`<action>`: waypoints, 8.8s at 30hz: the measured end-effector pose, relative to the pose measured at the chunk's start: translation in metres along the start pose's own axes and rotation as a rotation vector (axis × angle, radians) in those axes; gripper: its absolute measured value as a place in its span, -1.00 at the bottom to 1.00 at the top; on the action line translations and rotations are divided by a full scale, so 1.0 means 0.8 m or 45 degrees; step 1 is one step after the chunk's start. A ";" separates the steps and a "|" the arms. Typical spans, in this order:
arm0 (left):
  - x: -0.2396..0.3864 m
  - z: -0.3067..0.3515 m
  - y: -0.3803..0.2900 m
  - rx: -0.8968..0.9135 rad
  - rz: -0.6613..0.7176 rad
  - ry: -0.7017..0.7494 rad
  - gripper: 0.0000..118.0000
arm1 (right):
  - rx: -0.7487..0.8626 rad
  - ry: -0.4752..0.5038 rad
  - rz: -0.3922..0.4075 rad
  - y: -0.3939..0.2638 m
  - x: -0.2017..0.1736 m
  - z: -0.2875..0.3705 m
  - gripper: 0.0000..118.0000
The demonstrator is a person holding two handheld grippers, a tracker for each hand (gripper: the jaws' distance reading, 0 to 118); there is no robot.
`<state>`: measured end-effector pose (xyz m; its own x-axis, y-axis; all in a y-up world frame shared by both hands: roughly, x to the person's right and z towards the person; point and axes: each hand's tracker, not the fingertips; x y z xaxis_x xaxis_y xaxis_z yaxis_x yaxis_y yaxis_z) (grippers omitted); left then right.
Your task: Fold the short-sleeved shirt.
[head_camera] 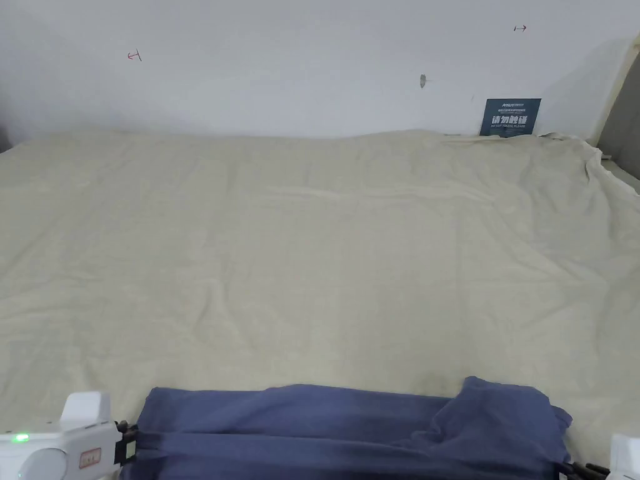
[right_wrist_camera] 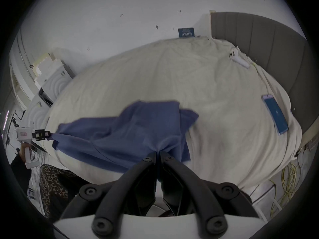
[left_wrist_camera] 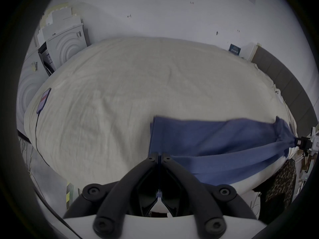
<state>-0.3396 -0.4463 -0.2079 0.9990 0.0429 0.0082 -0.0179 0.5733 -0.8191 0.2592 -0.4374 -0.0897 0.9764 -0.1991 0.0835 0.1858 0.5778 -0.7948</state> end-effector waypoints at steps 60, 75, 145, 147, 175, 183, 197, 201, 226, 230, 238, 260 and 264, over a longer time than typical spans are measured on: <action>-0.014 0.055 0.054 0.199 0.247 -0.252 -1.00 | 0.708 -0.185 0.171 0.095 -0.136 0.082 -1.00; -0.060 -0.056 0.046 -0.139 0.263 -0.295 0.42 | 0.603 -0.219 0.171 0.095 -0.133 0.064 -1.00; 0.281 -0.084 0.070 -0.352 -0.008 -0.519 -0.35 | 0.615 -0.204 0.055 0.074 -0.074 0.105 -1.00; 0.283 -0.079 0.068 -0.332 -0.030 -0.514 0.39 | 0.615 -0.207 0.051 0.073 -0.073 0.105 -1.00; 0.144 -0.037 0.027 0.146 -0.126 -0.283 -1.00 | 0.623 -0.159 0.078 0.082 -0.098 0.104 -1.00; 0.175 -0.063 -0.010 0.081 -0.137 -0.343 -1.00 | 0.619 -0.180 0.067 0.078 -0.088 0.107 -1.00; 0.254 -0.063 -0.057 0.034 0.004 -0.629 -1.00 | 0.603 -0.207 0.033 0.069 -0.071 0.113 -1.00; 0.281 -0.058 -0.066 0.045 -0.062 -0.602 -1.00 | 0.602 -0.215 0.020 0.067 -0.066 0.114 -1.00; 0.104 -0.009 0.048 0.014 0.100 -0.528 -0.44 | 0.589 -0.194 0.031 0.077 -0.074 0.104 -1.00; 0.079 -0.031 0.045 -0.071 0.143 -0.446 0.77 | 0.573 -0.187 0.041 0.078 -0.080 0.098 -1.00; 0.070 -0.083 0.023 -0.210 0.243 -0.545 0.74 | 0.545 -0.175 0.057 0.077 -0.090 0.091 -1.00; 0.120 -0.067 0.034 -0.176 0.055 -0.558 -0.87 | 0.525 -0.188 0.027 0.075 -0.078 0.089 -1.00; 0.106 -0.047 0.046 -0.167 0.080 -0.562 -0.90 | 0.536 -0.179 0.025 0.077 -0.079 0.091 -1.00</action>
<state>-0.2540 -0.4524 -0.2587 0.8830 0.4349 0.1766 -0.0441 0.4514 -0.8912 0.2174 -0.3314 -0.1000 0.9802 -0.0923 0.1749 0.1674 0.8582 -0.4853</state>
